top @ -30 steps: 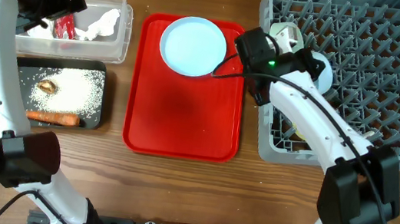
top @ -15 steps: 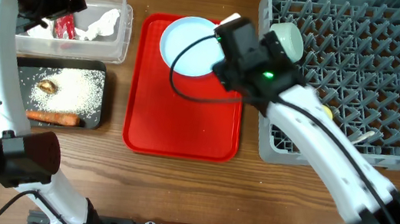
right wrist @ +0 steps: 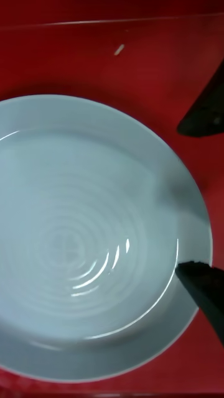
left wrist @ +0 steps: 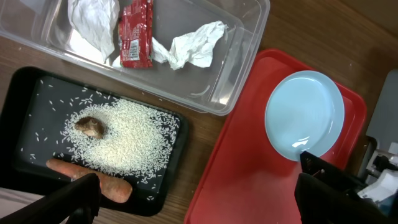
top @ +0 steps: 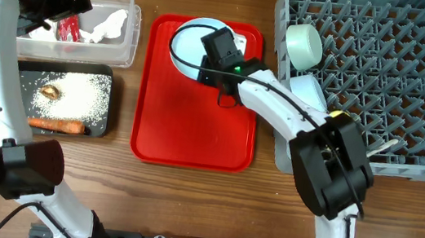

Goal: Sort waste into correct bins and load items into the dishwasher rack
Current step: 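Grasp the edge of the light-blue plate with the right gripper, then lift the plate and stand it upright in the back of the rack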

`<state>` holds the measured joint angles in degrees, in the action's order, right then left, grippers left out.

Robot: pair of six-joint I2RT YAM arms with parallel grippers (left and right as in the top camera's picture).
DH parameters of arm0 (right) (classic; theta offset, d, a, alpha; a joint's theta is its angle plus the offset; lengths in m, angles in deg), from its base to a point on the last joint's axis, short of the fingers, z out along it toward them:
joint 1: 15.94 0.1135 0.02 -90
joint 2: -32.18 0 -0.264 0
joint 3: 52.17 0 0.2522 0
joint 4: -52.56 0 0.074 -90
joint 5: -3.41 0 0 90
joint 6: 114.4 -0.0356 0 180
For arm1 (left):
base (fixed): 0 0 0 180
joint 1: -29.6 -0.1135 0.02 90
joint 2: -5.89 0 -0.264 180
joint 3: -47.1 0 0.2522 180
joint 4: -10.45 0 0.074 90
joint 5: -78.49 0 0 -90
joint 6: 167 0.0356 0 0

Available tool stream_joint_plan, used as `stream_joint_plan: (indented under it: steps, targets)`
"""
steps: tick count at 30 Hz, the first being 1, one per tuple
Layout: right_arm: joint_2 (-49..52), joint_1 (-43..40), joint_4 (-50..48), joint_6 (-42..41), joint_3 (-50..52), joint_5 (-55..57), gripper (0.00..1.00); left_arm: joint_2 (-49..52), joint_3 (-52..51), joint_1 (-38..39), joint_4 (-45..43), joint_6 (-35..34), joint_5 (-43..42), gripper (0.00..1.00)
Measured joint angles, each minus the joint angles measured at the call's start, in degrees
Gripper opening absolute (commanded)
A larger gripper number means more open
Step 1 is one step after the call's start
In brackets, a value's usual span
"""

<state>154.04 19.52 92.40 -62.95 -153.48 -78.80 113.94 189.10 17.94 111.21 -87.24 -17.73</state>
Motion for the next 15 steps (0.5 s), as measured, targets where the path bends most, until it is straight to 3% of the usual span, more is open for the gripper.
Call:
stream_joint_plan:
  steps: [3,8,15]
  targets:
    - [0.9,-0.3,-0.4,-1.4,0.0,0.2,0.49,0.0,0.0,0.0,0.0,0.0,0.0,1.0]
    - [3.6,-1.2,1.0,-3.4,-0.3,0.3,0.06,0.0,0.0,0.0,0.0,0.0,0.0,1.0]
    - [3.0,-1.7,7.1,-3.2,-1.4,-5.2,0.04,0.0,0.0,0.0,0.0,0.0,0.0,1.0]
